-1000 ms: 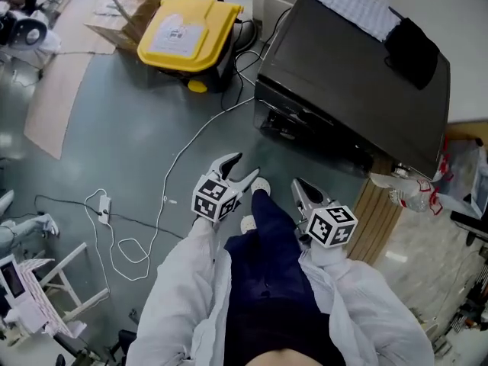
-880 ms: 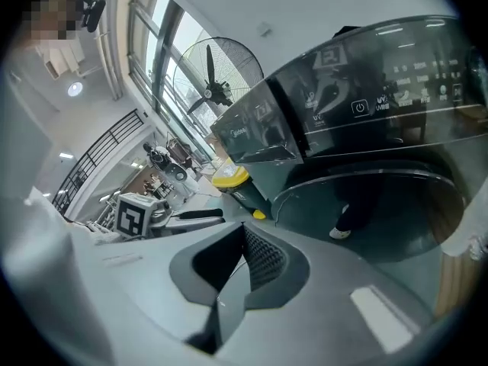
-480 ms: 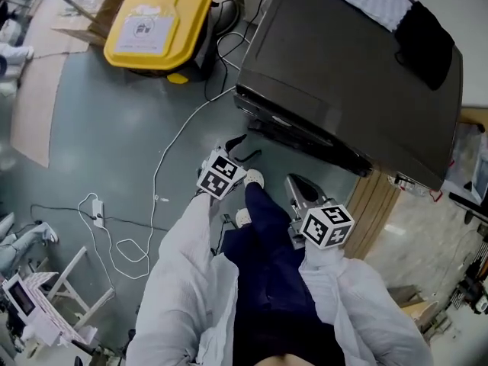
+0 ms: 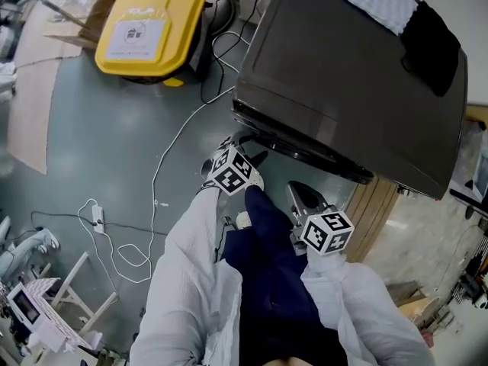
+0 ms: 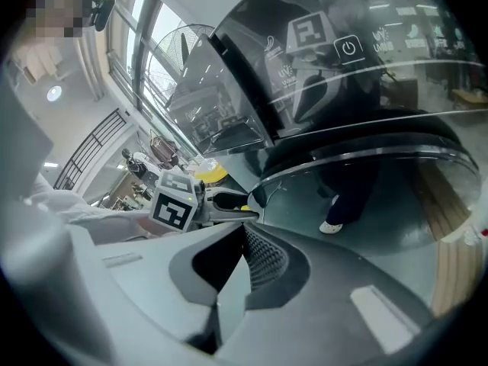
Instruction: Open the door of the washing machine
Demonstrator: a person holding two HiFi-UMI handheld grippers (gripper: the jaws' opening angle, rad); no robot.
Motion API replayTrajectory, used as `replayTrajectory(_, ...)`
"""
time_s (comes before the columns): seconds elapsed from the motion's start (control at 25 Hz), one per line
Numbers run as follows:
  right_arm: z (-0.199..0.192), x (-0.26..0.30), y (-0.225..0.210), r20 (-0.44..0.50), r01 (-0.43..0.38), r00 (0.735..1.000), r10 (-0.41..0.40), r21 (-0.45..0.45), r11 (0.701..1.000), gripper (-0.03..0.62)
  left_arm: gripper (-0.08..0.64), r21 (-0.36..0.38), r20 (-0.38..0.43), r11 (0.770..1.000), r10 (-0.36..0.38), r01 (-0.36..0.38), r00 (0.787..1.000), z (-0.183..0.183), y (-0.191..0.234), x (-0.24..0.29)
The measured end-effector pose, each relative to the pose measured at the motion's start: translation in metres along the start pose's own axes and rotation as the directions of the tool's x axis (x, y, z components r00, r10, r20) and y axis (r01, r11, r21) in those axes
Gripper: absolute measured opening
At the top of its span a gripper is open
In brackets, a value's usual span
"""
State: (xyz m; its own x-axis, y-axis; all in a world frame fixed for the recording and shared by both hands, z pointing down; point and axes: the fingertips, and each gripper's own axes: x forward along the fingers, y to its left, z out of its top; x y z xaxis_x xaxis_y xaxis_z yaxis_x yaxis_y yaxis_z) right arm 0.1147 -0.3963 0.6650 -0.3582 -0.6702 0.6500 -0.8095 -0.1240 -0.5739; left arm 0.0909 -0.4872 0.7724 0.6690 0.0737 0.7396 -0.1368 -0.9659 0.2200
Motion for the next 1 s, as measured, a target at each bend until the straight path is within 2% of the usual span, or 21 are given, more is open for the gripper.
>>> replayTrajectory(0.08,0.001,0.001,-0.001,-0.001,0.001,1.0,-0.001,0.003,1.0,0.008,0.197,0.02,-0.012,1.0,0.002,-0.002,1.0,0.001,-0.002,0.005)
replayTrajectory(0.28,0.006,0.001,-0.005,0.01,0.003,1.0,-0.004,0.01,1.0,0.008,0.179,0.044,-0.002,0.997,0.066,-0.066,0.998,0.002,-0.001,0.009)
replayTrajectory(0.6,-0.006,-0.003,-0.003,0.015,0.004,1.0,-0.004,0.017,1.0,0.008,0.178,0.024,-0.004,0.996,0.089,-0.089,0.996,-0.007,-0.007,0.005)
replayTrajectory(0.76,-0.021,-0.013,0.004,0.024,0.015,1.0,-0.015,0.012,1.0,0.008,0.175,0.012,-0.01,0.996,0.087,-0.087,0.996,-0.022,-0.021,-0.003)
replayTrajectory(1.0,-0.046,-0.037,0.017,0.067,0.058,0.996,-0.058,0.006,0.998,0.006,0.137,0.055,-0.047,0.996,0.074,-0.071,0.996,-0.053,-0.055,-0.016)
